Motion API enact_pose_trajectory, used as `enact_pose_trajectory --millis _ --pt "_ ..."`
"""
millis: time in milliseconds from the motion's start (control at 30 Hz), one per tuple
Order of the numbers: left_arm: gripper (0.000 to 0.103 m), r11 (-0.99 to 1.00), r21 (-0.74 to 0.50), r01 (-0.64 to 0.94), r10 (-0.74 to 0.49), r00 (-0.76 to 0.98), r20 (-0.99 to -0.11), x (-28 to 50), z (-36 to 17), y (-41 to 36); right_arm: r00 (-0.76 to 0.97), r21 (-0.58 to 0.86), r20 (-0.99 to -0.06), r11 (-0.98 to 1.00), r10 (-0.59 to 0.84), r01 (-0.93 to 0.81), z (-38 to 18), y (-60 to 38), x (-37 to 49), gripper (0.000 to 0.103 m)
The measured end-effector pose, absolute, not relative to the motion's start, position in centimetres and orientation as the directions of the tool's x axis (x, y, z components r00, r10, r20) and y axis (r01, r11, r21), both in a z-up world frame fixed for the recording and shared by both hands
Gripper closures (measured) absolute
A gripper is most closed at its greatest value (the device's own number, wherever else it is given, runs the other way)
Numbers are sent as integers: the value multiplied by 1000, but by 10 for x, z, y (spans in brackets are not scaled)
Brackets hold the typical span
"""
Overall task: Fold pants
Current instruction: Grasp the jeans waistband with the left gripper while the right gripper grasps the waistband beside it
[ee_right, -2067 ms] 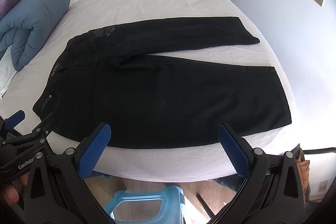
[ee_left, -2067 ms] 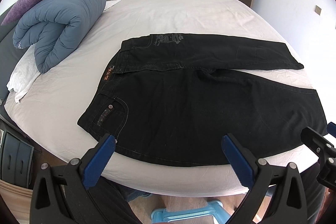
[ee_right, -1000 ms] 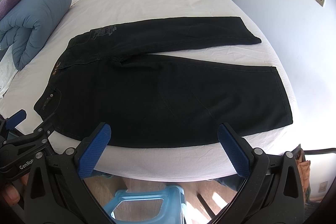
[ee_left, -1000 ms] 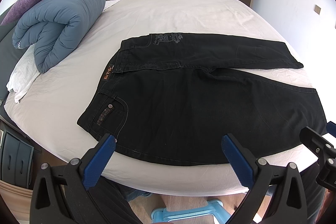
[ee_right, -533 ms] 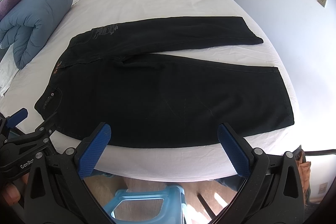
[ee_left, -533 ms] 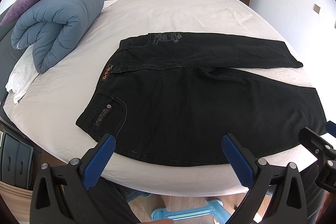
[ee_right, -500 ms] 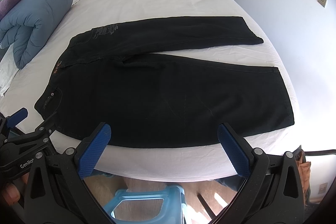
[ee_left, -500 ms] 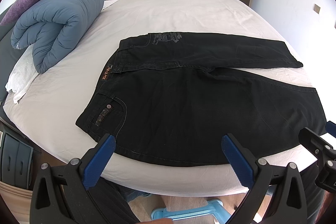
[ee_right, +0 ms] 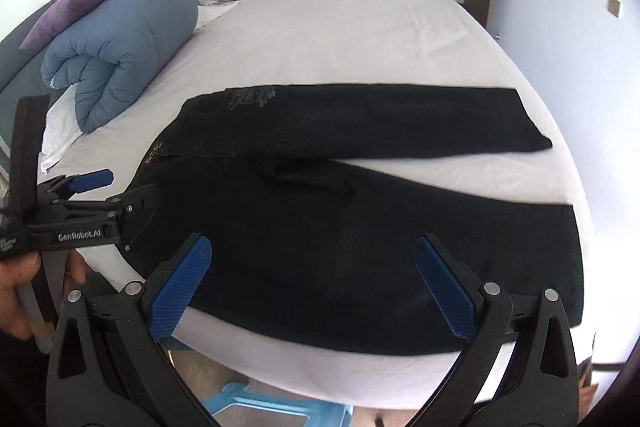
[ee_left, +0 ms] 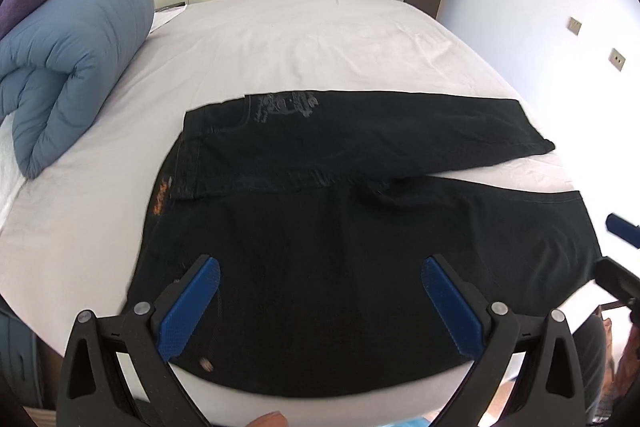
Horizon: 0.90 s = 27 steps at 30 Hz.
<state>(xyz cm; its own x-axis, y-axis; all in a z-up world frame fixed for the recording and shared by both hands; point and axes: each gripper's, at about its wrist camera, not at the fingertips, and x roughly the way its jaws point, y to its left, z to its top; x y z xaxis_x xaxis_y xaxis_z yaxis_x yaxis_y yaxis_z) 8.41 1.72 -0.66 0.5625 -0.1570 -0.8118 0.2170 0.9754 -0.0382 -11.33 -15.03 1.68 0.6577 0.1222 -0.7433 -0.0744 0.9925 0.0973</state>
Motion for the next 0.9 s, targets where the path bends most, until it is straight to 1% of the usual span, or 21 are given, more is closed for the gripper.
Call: enact_pose_trajectory --millis 100,133,200,267,300,333,367,433,500,533,600,667,733,767,800,900 --pt "0 977 29 213 -101 574 -813 132 -6 29 672 73 -725 987 153 -146 21 -159 -87 4" --pt "0 978 54 203 -77 584 -808 147 -5 33 669 64 -726 984 159 -164 22 -162 -77 8" --pt "0 972 72 226 -76 586 -807 193 -5 42 660 63 -727 976 188 -208 23 -167 -55 11" --pt "0 967 78 243 -80 577 -813 240 -7 50 653 54 -727 966 211 -251 23 -172 -29 19" --pt "0 961 81 264 -88 570 -817 258 -8 52 648 42 -730 960 218 -276 22 -173 -16 21" --pt "0 953 91 291 -92 558 -825 280 -12 53 642 30 -735 957 218 -290 21 -174 -5 26" --pt "0 938 105 330 -95 539 -837 306 -17 52 635 20 -740 951 222 -309 19 -174 7 34" --pt "1 915 118 385 -103 507 -856 338 -28 50 612 7 -753 934 240 -358 12 -173 33 43" --pt "3 890 160 427 -73 480 -874 370 -43 46 592 -8 -769 922 242 -387 2 -174 58 47" --pt "4 871 162 464 -75 451 -889 386 -53 43 584 -9 -773 917 247 -399 -2 -175 68 50" --pt "17 849 158 504 -71 406 -911 402 -70 41 562 5 -784 908 263 -418 -12 -179 91 52" --pt "19 828 131 546 -82 349 -934 415 -85 36 545 24 -791 904 279 -428 -20 -183 110 52" --pt "23 799 143 584 -64 320 -945 424 -98 32 532 41 -793 897 298 -441 -28 -186 125 52" --pt "29 787 146 600 -52 301 -952 429 -106 30 526 46 -794 893 305 -448 -32 -187 132 52" --pt "33 782 135 608 -51 278 -959 434 -111 30 521 53 -793 887 317 -459 -34 -189 132 52" --pt "32 789 51 612 -79 184 -980 447 -125 38 510 57 -791 872 337 -487 -35 -183 137 52"
